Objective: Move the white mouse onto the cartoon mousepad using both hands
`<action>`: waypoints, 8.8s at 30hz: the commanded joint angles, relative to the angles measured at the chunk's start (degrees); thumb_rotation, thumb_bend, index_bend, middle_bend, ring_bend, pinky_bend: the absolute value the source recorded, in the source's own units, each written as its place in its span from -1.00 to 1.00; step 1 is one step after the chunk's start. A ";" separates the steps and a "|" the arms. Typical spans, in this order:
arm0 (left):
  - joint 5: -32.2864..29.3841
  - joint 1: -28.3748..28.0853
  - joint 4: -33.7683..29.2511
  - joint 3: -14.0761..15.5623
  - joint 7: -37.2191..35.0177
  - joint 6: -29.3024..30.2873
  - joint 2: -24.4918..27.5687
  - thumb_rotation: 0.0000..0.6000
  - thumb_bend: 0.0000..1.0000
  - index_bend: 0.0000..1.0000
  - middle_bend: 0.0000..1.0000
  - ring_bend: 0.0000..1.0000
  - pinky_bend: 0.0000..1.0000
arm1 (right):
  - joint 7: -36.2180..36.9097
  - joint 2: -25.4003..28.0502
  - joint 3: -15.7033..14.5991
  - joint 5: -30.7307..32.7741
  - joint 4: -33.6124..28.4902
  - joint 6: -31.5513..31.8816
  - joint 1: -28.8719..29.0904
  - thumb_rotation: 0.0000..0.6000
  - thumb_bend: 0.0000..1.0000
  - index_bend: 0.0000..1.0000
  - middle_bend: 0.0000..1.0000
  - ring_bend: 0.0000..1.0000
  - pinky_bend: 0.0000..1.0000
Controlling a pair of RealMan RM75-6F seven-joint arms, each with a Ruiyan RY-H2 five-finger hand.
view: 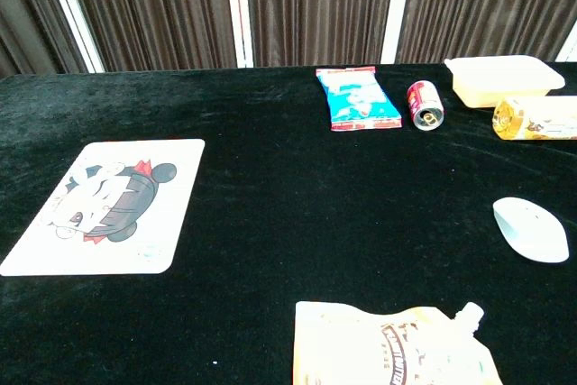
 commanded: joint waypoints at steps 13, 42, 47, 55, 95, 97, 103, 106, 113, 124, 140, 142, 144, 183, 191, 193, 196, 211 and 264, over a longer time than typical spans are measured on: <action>-3.53 -1.64 0.22 -1.65 2.90 -3.08 -1.39 1.00 -1.00 -1.00 -1.00 -1.00 -1.00 | 12.89 -2.36 -3.75 -12.62 22.11 -15.25 14.71 1.00 -1.00 -0.91 -1.00 -1.00 -1.00; -16.35 -4.72 3.31 -6.10 13.95 -7.26 -7.66 1.00 -1.00 -1.00 -1.00 -1.00 -1.00 | 27.22 -23.90 -18.02 -30.05 77.93 -6.11 34.14 1.00 -1.00 -0.90 -0.95 -1.00 -1.00; -17.00 -5.02 3.67 -6.20 14.35 -7.55 -7.97 1.00 -1.00 -1.00 -1.00 -1.00 -1.00 | 28.22 -26.47 -19.29 -28.64 80.37 -6.09 33.90 1.00 -1.00 -0.90 -0.95 -1.00 -1.00; -17.64 -5.30 4.06 -6.23 15.12 -7.58 -8.45 1.00 -1.00 -1.00 -1.00 -1.00 -1.00 | 30.20 -29.73 -20.84 -26.56 83.76 -6.67 33.53 1.00 -1.00 -0.90 -0.95 -1.00 -0.99; -16.74 -5.47 1.88 -5.05 10.86 -8.19 -5.80 1.00 -1.00 -1.00 -1.00 -1.00 -1.00 | 24.30 -34.20 -21.26 -21.60 75.18 -0.94 51.63 1.00 0.49 -0.19 0.03 -0.18 0.03; -16.89 -5.51 1.87 -5.09 10.38 -8.43 -5.53 1.00 -1.00 -1.00 -1.00 -1.00 -1.00 | 22.96 -34.38 -21.07 -21.69 73.15 -3.00 53.20 1.00 0.49 -0.19 0.03 -0.18 0.03; -18.82 -5.47 2.07 -5.82 6.74 -9.57 -3.99 1.00 -1.00 -1.00 -1.00 -1.00 -1.00 | 17.34 -35.39 -18.91 -20.28 63.10 -14.38 59.03 1.00 0.49 -0.19 0.03 -0.18 0.03; -19.62 -5.62 2.32 -6.01 4.00 -10.97 -2.70 1.00 -1.00 -1.00 -1.00 -1.00 -1.00 | 15.01 -36.03 -18.35 -19.97 58.84 -19.55 61.21 1.00 0.49 -0.19 0.03 -0.18 0.02; -20.33 -5.86 2.80 -6.06 1.87 -12.33 -1.74 1.00 -1.00 -1.00 -1.00 -1.00 -1.00 | 12.53 -36.17 -18.52 -19.92 56.28 -22.69 61.67 1.00 -0.22 -0.35 -0.15 -0.31 -0.08; -19.84 -5.89 2.52 -5.73 0.21 -12.61 -0.96 1.00 -1.00 -1.00 -1.00 -1.00 -1.00 | 1.48 -30.93 -15.68 -15.32 45.44 -27.58 58.62 1.00 -1.00 -1.00 -1.00 -1.00 -0.80; 3.40 -18.45 4.93 -4.40 5.83 -20.27 -3.40 1.00 -1.00 -1.00 -1.00 -1.00 -1.00 | 1.18 -3.15 -15.58 0.31 21.63 0.04 31.27 1.00 -1.00 -1.00 -1.00 -1.00 -0.81; 3.79 -20.82 4.28 -4.76 9.59 -23.49 -4.43 1.00 -1.00 -1.00 -1.00 -1.00 -1.00 | 1.82 -1.81 -14.83 3.25 18.91 1.67 28.05 1.00 -1.00 -1.00 -1.00 -1.00 -0.88; 3.68 -22.99 3.86 -5.15 12.25 -26.56 -5.68 1.00 -1.00 -1.00 -1.00 -1.00 -1.00 | 2.21 -1.06 -13.96 6.26 16.05 2.81 25.33 1.00 -1.00 -1.00 -1.00 -1.00 -0.96; -5.35 -59.23 32.07 -8.99 34.75 -60.70 -44.12 1.00 -0.85 -0.45 -0.57 -0.55 -0.65 | 1.15 -2.47 -3.20 18.87 5.44 -0.30 8.70 1.00 -1.00 -1.00 -1.00 -1.00 -1.00; 0.54 -61.78 34.66 -4.60 29.60 -57.73 -43.66 1.00 -0.76 0.22 -0.01 -0.08 -0.25 | 1.38 -2.31 -1.77 18.84 5.53 -1.43 7.93 1.00 -1.00 -1.00 -1.00 -1.00 -1.00; 2.33 -62.10 34.23 -3.46 28.33 -56.41 -42.24 1.00 -0.76 0.25 0.01 -0.06 -0.23 | 1.29 -2.37 -1.61 18.75 5.58 -1.74 7.82 1.00 -1.00 -1.00 -1.00 -1.00 -1.00; 5.63 -62.57 33.20 -1.53 26.10 -53.76 -39.40 1.00 -0.76 0.31 0.03 -0.05 -0.21 | 1.00 -2.48 -1.44 18.40 5.54 -1.97 7.64 1.00 -1.00 -1.00 -1.00 -1.00 -1.00; 32.89 -60.44 54.70 21.05 -0.19 -20.18 -23.50 1.00 -0.76 0.43 0.04 -0.03 -0.20 | -3.47 -4.59 -0.33 17.17 5.05 -2.71 6.66 1.00 -1.00 -1.00 -1.00 -1.00 -1.00; -8.90 -27.31 30.49 3.21 4.53 -6.29 -14.70 1.00 -0.92 -1.00 -1.00 -1.00 -1.00 | -1.85 -2.56 0.27 11.39 1.07 -3.47 4.46 1.00 -1.00 -1.00 -1.00 -1.00 -1.00</action>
